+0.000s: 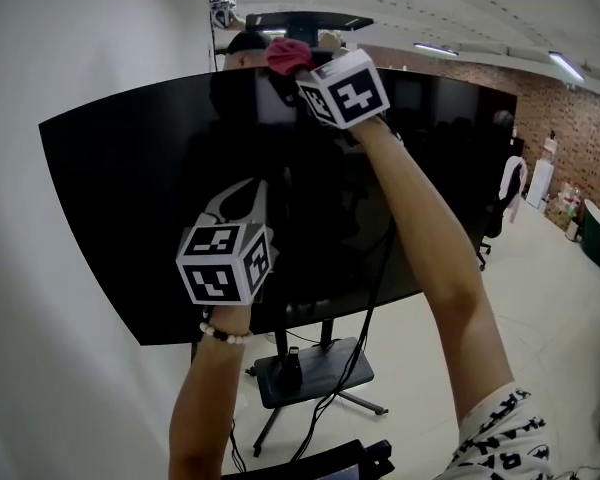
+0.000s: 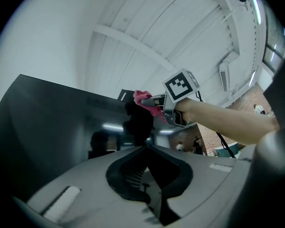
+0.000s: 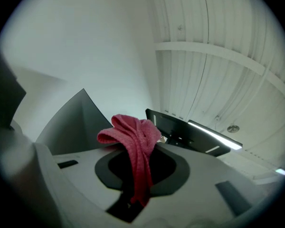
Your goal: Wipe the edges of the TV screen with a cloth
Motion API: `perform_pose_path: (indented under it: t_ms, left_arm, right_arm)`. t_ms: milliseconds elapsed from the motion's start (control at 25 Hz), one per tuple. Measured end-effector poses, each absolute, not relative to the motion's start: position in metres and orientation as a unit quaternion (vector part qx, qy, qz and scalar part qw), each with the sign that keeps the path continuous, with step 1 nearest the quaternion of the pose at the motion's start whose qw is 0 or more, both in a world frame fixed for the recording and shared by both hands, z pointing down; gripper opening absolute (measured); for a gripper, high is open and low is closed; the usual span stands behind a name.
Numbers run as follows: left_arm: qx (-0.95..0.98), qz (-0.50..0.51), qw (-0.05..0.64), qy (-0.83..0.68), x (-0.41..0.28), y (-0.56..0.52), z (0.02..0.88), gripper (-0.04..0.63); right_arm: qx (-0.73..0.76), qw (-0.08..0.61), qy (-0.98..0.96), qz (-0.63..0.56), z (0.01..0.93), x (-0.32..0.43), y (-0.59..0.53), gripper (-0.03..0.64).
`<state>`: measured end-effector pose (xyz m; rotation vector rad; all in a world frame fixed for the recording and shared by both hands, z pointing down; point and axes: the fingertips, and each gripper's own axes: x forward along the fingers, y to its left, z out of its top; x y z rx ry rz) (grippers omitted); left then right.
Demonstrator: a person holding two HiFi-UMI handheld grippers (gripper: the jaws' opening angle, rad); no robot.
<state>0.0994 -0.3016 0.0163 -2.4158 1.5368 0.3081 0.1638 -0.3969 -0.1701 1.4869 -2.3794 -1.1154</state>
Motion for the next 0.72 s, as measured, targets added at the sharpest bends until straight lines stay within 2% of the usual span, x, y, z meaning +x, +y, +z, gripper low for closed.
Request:
perform_pose_path:
  t_ms: [720]
  left_arm:
    - [-0.855,0.104,0.156,0.483,0.238,-0.328,0.025,0.000]
  right_arm:
    - [0.511,0.043,-0.760,-0.400,-0.164,0.316,-0.422,0.077]
